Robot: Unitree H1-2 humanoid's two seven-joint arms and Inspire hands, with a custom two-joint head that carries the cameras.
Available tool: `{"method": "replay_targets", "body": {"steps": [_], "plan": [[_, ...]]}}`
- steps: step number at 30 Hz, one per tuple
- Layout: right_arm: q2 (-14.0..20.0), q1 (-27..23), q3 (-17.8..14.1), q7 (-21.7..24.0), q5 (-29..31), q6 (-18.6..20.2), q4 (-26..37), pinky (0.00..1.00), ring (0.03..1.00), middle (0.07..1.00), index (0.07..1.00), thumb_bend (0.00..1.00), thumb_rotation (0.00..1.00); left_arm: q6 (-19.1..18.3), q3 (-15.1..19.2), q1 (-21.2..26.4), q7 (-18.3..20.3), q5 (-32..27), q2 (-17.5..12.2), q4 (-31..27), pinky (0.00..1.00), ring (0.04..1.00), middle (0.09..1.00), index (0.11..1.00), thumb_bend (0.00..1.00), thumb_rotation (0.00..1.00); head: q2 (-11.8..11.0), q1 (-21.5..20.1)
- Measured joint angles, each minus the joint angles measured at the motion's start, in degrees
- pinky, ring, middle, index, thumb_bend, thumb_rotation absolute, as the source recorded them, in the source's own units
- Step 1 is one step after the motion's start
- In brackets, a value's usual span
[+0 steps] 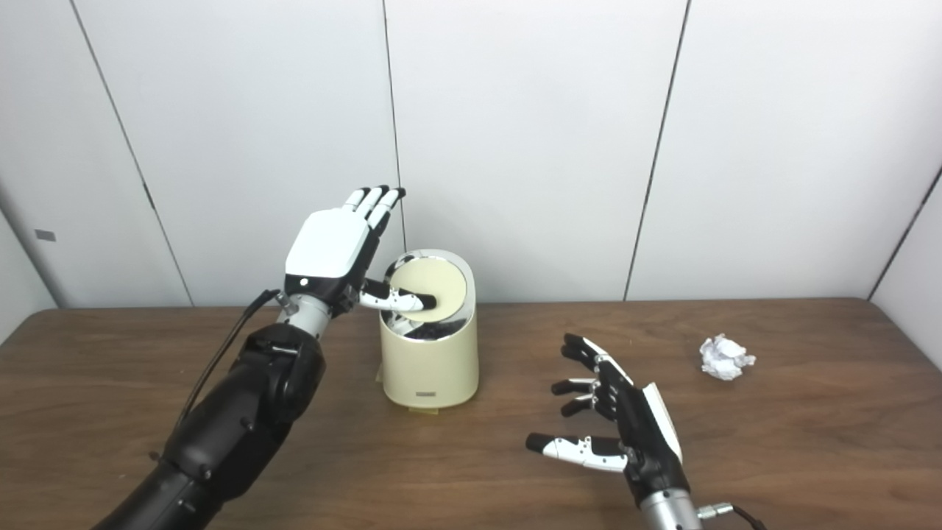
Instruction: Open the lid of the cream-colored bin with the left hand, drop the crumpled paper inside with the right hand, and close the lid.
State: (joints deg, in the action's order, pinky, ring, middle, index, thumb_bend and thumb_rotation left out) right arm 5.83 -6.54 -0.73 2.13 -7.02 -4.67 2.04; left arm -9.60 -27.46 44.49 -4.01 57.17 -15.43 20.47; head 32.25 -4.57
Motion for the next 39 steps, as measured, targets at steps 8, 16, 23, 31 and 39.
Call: {"method": "replay_targets", "body": {"steps": [8,16,23,31,39], "plan": [[-0.05,0.00,-0.01,-0.01,-0.01,0.05,0.23,0.52,0.653,0.845,0.845,0.77,0.16,-0.16,-4.03,1.99,5.66,3.27,-2.49,-1.01,0.91,0.996,1.000,1.000,1.00,0.27,0.26,-0.18],[0.02,0.00,-0.05,0.00,0.01,0.04,1.30,0.50,0.656,0.847,0.850,0.75,0.13,-0.07,-5.24,1.94,6.22,4.35,-3.06,-1.18,0.92,1.000,1.000,1.000,1.00,0.28,0.35,0.00],[0.07,0.00,-0.09,0.00,0.04,0.04,1.30,0.51,0.649,0.845,0.846,0.76,0.15,0.02,-4.69,1.42,5.94,4.24,-3.04,-1.28,0.97,1.000,1.000,1.000,1.00,0.30,0.09,0.00],[0.07,0.00,-0.09,0.01,0.19,0.03,1.28,0.51,0.649,0.844,0.848,0.75,0.16,0.04,-0.53,-0.87,2.46,1.49,-1.56,-1.54,0.87,0.976,0.976,1.000,1.00,0.38,0.09,0.17],[0.11,0.00,-0.12,0.01,0.29,0.02,1.22,0.49,0.640,0.842,0.849,0.74,0.15,1.66,6.19,-3.43,-2.48,-3.85,0.41,-3.61,0.76,0.928,0.957,1.000,0.96,0.46,0.18,0.44]]}}
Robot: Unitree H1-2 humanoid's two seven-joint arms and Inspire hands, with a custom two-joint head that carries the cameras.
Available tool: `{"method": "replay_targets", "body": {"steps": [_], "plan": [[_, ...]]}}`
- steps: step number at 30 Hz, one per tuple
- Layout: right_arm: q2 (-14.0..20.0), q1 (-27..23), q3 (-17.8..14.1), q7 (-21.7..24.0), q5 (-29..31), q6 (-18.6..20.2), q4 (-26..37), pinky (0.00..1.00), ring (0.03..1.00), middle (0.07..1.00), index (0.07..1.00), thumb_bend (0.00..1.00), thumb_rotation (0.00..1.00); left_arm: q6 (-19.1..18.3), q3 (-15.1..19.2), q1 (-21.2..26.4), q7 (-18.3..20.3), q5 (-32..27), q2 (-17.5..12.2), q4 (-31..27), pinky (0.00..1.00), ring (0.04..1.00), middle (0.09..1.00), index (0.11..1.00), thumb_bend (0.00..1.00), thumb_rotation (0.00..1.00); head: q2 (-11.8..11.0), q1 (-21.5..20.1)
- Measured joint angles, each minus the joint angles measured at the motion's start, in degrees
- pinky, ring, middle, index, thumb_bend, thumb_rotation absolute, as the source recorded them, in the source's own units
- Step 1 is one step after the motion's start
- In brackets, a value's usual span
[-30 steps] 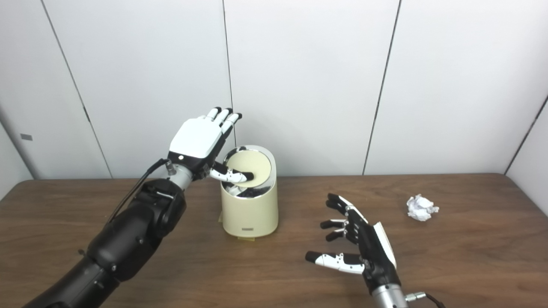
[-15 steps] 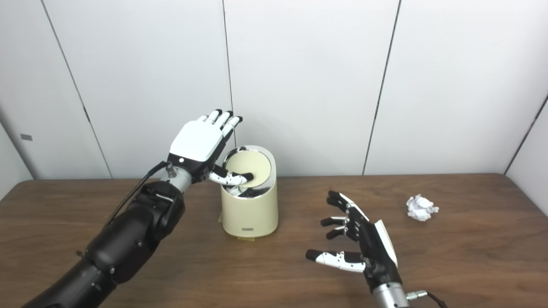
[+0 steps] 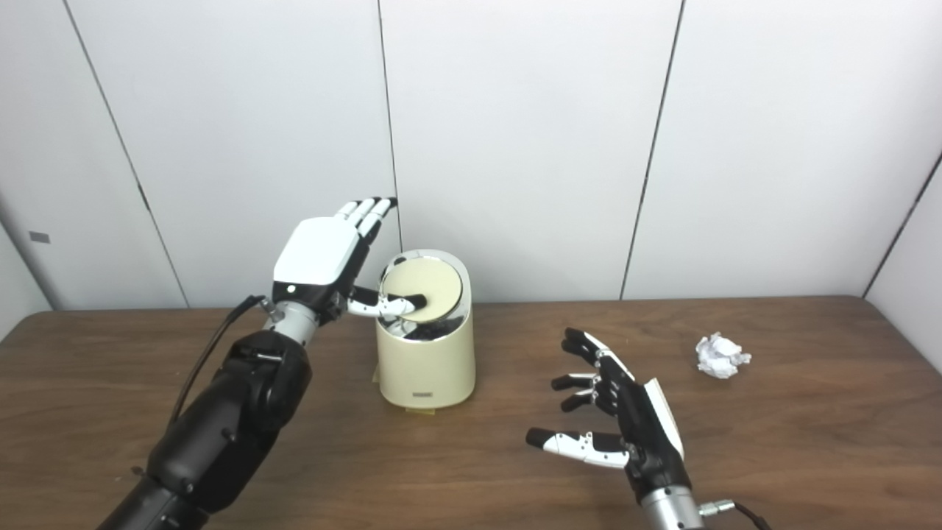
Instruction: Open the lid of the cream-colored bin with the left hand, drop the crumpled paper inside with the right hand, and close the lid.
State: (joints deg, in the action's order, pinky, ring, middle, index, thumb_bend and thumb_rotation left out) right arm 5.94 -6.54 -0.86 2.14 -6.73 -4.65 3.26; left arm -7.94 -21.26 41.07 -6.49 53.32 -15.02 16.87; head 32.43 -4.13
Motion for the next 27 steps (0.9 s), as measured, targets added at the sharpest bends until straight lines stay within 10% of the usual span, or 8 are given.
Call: {"method": "replay_targets", "body": {"steps": [19,27], "plan": [[0.14,0.26,0.05,-0.02,-0.85,0.02,-0.08,0.49,0.633,0.833,0.837,0.72,0.18,4.14,15.74,-8.79,2.09,-25.57,2.07,-9.32,0.76,0.924,0.952,0.980,0.79,0.45,0.09,0.18],[0.11,0.30,0.05,-0.02,-0.85,0.01,-0.12,0.49,0.634,0.833,0.836,0.72,0.19,7.53,19.45,-18.06,7.63,-39.71,1.70,-13.06,0.71,0.874,0.913,0.956,0.93,0.45,0.00,0.26]]}}
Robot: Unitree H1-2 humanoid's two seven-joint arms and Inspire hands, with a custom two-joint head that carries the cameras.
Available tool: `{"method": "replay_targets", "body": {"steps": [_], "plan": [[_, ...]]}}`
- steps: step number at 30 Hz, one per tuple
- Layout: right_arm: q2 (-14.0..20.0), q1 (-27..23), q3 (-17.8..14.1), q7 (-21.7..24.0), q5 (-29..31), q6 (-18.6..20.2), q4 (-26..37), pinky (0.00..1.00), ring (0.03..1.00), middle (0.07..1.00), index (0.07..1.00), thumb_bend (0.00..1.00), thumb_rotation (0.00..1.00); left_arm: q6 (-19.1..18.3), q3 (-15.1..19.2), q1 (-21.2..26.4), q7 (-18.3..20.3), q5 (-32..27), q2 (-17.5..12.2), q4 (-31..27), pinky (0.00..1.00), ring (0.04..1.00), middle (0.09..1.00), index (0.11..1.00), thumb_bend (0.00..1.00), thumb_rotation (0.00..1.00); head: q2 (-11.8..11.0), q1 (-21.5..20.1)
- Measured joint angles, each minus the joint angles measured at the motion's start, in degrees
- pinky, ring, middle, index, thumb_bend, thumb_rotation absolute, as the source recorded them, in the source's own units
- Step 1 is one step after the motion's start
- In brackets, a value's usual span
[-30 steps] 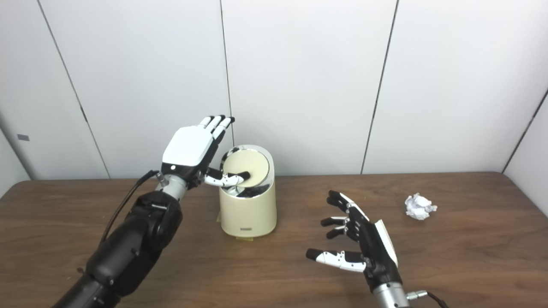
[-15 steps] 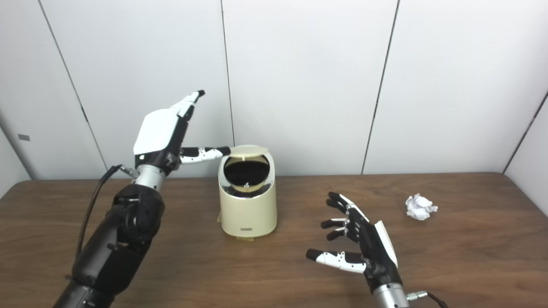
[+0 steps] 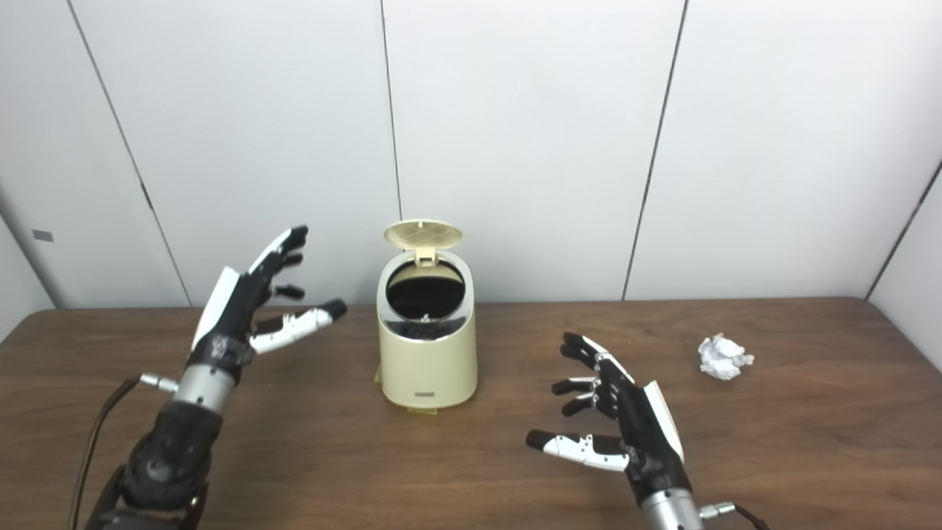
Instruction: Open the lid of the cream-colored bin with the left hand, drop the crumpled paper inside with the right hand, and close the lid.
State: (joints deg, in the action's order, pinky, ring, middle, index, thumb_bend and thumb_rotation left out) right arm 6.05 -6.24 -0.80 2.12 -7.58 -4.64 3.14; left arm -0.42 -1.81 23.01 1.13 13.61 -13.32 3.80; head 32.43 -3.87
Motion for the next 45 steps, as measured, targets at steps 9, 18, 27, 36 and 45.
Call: {"method": "replay_targets", "body": {"steps": [9,18,27,36,45], "plan": [[0.09,0.02,-0.38,0.02,1.11,-0.05,-0.39,0.50,0.648,0.843,0.847,0.74,0.16,6.60,0.82,-8.90,0.69,-5.72,2.93,-0.21,0.75,0.848,0.874,0.936,0.93,0.43,-0.53,-0.35],[1.46,0.01,-2.65,-0.01,2.12,0.70,-0.86,0.52,0.662,0.839,0.841,0.73,0.01,10.96,-0.01,-11.99,-0.38,-5.90,6.08,4.49,0.78,0.849,0.872,0.915,0.90,0.34,-1.23,-2.54],[18.27,-5.66,1.58,3.18,-18.95,7.06,7.12,0.49,0.590,0.682,0.723,0.80,0.01,13.41,-0.43,-10.43,-1.41,-5.94,6.09,7.67,0.74,0.842,0.881,0.915,0.88,0.32,-3.43,-9.57],[30.70,-11.07,5.89,10.62,-33.58,7.87,4.37,0.55,0.674,0.731,0.728,0.87,0.05,16.30,0.06,-9.03,-1.29,-6.39,5.28,10.24,0.75,0.843,0.885,0.920,0.84,0.26,-6.32,-18.10],[37.05,-19.14,6.88,20.66,-40.64,13.51,1.69,0.56,0.722,0.782,0.753,0.89,0.06,17.51,0.46,-8.21,-1.04,-6.57,3.35,11.89,0.75,0.853,0.893,0.921,0.81,0.22,-6.59,-20.74]]}}
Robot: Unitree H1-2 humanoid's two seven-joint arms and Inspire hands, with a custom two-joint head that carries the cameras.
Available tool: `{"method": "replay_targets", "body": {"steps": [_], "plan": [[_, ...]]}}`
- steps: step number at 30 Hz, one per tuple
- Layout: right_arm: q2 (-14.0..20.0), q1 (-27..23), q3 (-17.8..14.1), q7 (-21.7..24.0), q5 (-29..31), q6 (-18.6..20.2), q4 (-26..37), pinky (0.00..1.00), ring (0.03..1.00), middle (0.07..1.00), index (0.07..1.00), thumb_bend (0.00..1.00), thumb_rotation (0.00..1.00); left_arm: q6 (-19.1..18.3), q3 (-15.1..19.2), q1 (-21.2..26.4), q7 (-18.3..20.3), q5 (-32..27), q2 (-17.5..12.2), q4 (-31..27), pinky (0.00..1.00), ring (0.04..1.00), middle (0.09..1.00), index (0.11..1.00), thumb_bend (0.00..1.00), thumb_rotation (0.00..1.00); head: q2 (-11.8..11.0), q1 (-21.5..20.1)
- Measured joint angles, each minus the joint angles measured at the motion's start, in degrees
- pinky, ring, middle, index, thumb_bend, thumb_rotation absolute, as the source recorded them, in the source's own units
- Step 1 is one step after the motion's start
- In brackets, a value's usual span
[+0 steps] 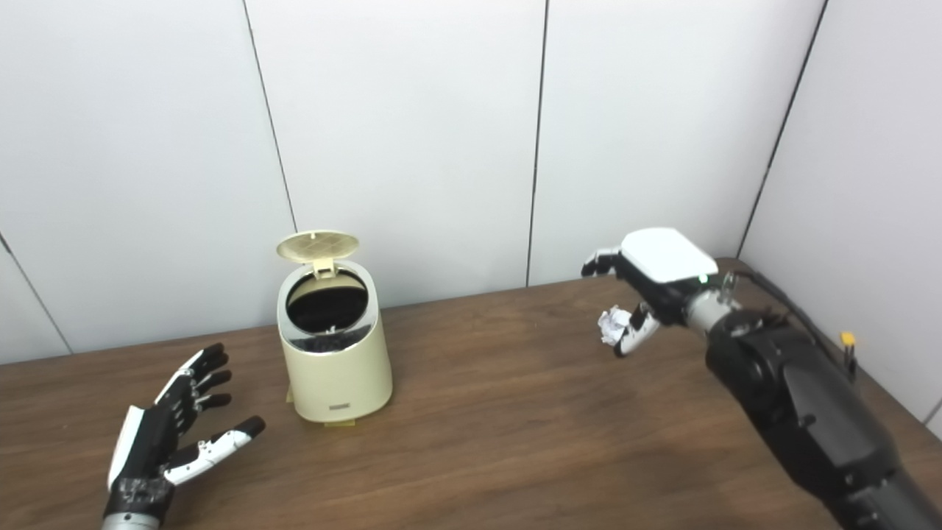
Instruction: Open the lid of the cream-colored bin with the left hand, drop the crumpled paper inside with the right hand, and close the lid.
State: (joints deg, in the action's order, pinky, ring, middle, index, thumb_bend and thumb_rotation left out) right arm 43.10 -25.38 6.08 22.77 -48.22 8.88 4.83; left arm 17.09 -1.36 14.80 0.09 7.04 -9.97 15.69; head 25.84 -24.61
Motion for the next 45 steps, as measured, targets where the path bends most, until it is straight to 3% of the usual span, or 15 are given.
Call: {"method": "replay_targets", "body": {"steps": [7,14,17,22,31,40,45], "plan": [[0.81,-2.38,2.54,4.33,-3.83,2.05,-3.81,0.56,0.710,0.784,0.765,0.87,0.08,0.00,0.30,-0.03,0.48,-0.12,-0.51,0.08,0.76,0.857,0.900,0.921,0.80,0.20,0.00,-1.14],[0.63,-4.65,3.48,4.70,-4.33,2.21,-9.41,0.61,0.783,0.829,0.775,0.84,0.09,0.00,0.41,-0.11,0.65,-0.16,-0.81,0.07,0.77,0.853,0.893,0.917,0.79,0.18,0.09,-1.23],[-0.32,-6.35,3.73,4.70,-3.11,2.29,-13.80,0.55,0.706,0.790,0.781,0.82,0.10,-0.04,0.38,-0.16,0.66,-0.13,-0.85,0.03,0.75,0.851,0.894,0.917,0.79,0.18,0.18,-0.88],[-1.93,-8.04,5.35,4.53,-2.09,2.32,-19.62,0.58,0.730,0.807,0.781,0.84,0.14,-0.11,0.29,-0.17,0.71,-0.05,-0.84,-0.14,0.74,0.858,0.886,0.916,0.80,0.20,0.26,-0.53],[-3.24,-10.82,7.42,0.27,-0.26,0.59,-29.76,0.59,0.731,0.801,0.777,0.83,0.14,-0.87,0.10,-0.45,0.83,0.30,-0.96,-0.66,0.75,0.851,0.878,0.910,0.81,0.20,0.70,0.17],[-4.72,-11.93,9.78,-4.22,0.73,-1.53,-35.19,0.55,0.680,0.763,0.762,0.83,0.13,-1.67,-0.20,-1.31,0.83,0.83,-1.13,-2.06,0.71,0.835,0.878,0.908,0.79,0.17,1.23,0.17],[-4.83,-11.97,10.14,-4.98,1.59,-1.90,-35.38,0.56,0.698,0.777,0.765,0.83,0.12,-1.67,-0.35,-1.34,0.82,0.96,-1.20,-2.11,0.71,0.837,0.883,0.910,0.78,0.17,1.23,0.17]]}}
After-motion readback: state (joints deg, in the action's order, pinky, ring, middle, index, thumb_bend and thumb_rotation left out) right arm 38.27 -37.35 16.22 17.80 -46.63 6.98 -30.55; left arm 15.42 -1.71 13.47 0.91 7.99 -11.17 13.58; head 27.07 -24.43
